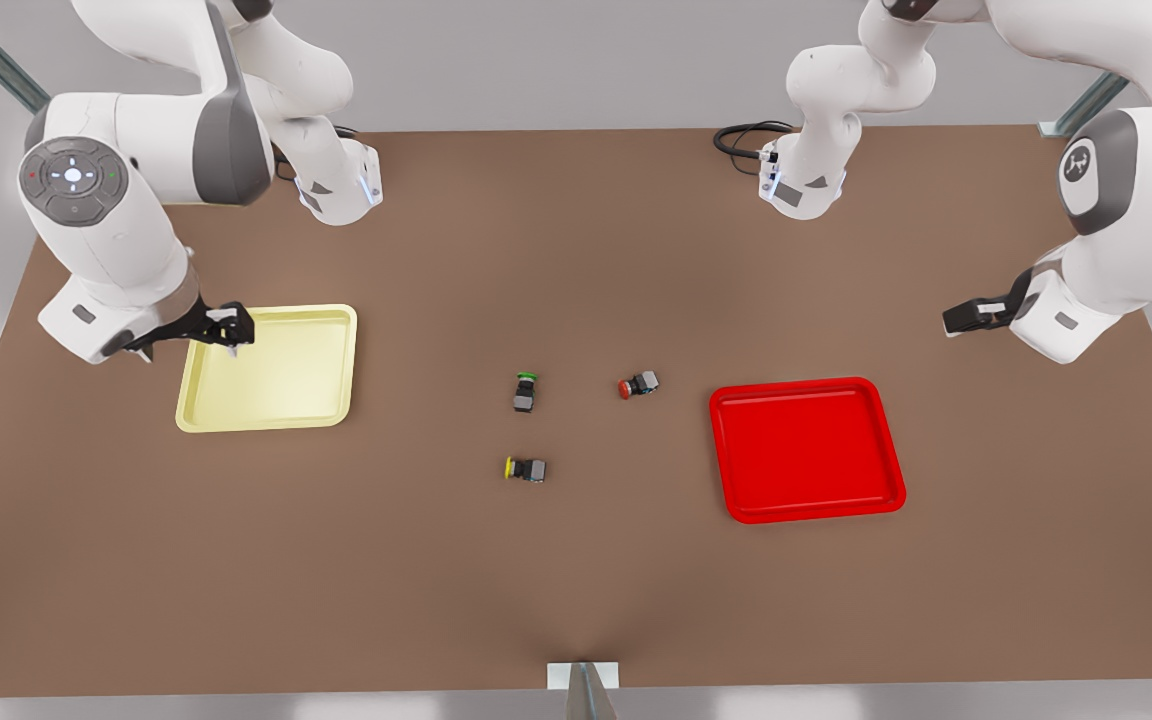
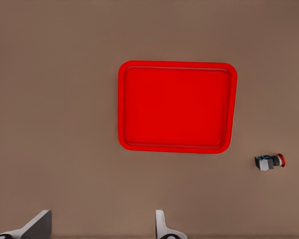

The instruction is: Place the switches on the corresponding trays according to their colors

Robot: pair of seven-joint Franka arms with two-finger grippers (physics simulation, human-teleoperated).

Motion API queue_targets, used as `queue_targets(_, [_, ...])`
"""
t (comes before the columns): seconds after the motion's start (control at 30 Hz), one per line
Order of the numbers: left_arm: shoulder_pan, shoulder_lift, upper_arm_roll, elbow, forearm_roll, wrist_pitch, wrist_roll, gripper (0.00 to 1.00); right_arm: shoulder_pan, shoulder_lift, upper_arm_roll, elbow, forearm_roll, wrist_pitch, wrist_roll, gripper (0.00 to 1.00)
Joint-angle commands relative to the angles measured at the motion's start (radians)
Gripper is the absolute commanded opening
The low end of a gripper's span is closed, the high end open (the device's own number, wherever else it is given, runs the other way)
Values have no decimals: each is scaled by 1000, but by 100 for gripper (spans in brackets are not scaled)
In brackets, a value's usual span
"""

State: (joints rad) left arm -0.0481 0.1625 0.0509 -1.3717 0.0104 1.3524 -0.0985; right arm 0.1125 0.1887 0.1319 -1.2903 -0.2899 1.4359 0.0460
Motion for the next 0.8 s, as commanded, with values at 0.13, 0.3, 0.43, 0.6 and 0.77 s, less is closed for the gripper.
queue_targets(0.13, [-6,29,-146,-1,3,-4,10,100,70,92,2,-1,38,0,-3,100])
queue_targets(0.3, [-18,163,-359,-10,3,221,-4,100,317,366,12,-6,181,307,-352,100])
queue_targets(0.43, [-29,189,-422,-9,0,243,-145,100,320,497,12,-11,181,632,-670,100])
queue_targets(0.6, [-73,273,-454,-3,-58,369,456,99,371,558,28,-11,183,776,-666,100])
queue_targets(0.77, [-159,308,-456,-3,-101,429,818,100,358,577,60,-26,179,782,-824,100])
